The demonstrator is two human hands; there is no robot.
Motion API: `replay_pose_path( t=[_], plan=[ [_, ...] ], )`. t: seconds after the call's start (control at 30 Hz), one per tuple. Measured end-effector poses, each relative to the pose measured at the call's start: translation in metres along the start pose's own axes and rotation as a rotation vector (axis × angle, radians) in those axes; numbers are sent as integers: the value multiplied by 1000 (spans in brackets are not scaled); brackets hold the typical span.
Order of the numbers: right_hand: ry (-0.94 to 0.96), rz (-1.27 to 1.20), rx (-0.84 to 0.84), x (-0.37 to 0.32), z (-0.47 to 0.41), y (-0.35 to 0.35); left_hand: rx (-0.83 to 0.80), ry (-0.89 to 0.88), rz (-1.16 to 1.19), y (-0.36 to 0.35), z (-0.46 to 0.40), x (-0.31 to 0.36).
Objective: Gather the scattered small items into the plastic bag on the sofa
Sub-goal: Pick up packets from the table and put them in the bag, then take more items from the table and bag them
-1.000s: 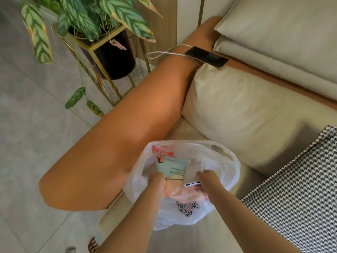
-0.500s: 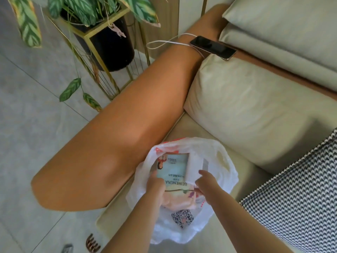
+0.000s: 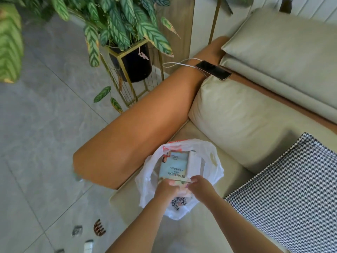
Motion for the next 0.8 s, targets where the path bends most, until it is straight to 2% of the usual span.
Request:
replay_pose_path(
  t=[0.13, 0.33, 0.57, 0.8],
  plan=[
    [240, 231, -3, -7, 52, 20, 98, -74, -126, 13, 57, -5],
    [417, 363, -31, -11, 130, 34, 212, -98, -125, 30, 146, -20],
    [710, 559, -117, -17, 215, 11, 381, -28, -45, 64, 229, -85],
    [1042, 696, -225, -20, 305, -44, 536, 112, 9, 94, 303, -178]
  ],
)
Point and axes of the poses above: each hand's wrist, its own z-axis away from the middle knuckle, its own y-axis out of the back of the hand, x = y × z, the point moved 7 cm from there along -z, towards the middle knuckle, and after that the axes turned 14 degrees about x, right-handed, at the moved point
